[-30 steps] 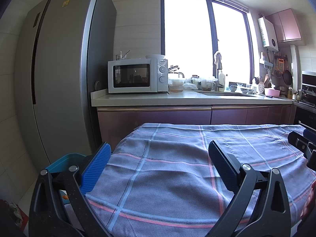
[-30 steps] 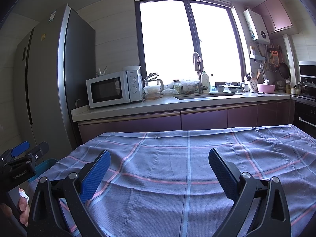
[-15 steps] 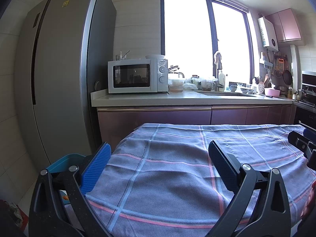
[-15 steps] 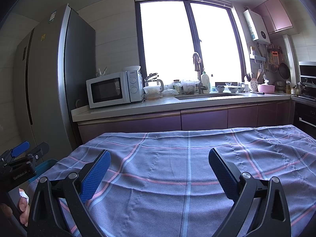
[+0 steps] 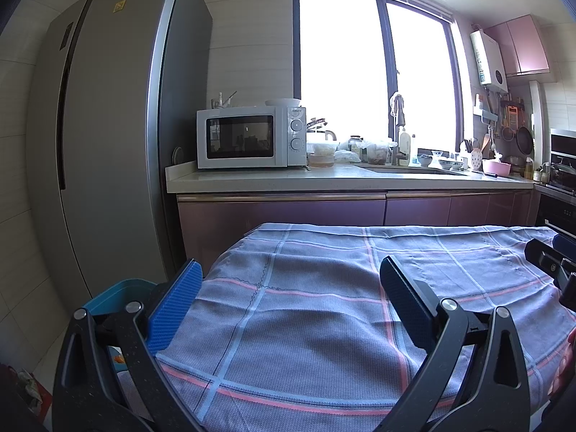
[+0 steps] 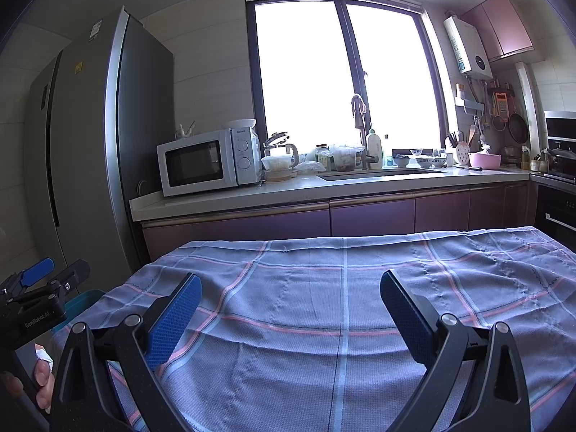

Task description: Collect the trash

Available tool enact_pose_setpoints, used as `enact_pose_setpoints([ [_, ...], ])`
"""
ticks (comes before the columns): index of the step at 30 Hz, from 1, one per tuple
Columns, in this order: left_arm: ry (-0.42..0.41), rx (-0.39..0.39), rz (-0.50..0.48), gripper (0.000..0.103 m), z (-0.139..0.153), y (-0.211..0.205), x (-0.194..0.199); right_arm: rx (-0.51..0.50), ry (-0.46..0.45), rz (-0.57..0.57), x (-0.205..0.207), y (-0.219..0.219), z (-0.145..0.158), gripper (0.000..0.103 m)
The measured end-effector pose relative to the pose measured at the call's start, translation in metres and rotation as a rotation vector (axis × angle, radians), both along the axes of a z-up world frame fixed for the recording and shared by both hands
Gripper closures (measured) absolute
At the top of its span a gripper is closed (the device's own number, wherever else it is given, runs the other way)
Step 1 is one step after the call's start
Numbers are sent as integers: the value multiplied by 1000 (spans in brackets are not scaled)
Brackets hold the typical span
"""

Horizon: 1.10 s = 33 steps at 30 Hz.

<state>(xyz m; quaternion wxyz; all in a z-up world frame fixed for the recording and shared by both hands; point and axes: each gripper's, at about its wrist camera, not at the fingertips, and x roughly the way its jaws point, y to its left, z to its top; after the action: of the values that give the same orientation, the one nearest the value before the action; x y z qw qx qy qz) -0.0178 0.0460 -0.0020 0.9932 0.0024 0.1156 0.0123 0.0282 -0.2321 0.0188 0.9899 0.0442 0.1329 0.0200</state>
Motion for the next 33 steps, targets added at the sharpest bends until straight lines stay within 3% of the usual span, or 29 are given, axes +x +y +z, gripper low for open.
enact_pose_setpoints([
  [33,12,5,-2,6,-6,0,0,1,2,-3,0,0,-3,7],
])
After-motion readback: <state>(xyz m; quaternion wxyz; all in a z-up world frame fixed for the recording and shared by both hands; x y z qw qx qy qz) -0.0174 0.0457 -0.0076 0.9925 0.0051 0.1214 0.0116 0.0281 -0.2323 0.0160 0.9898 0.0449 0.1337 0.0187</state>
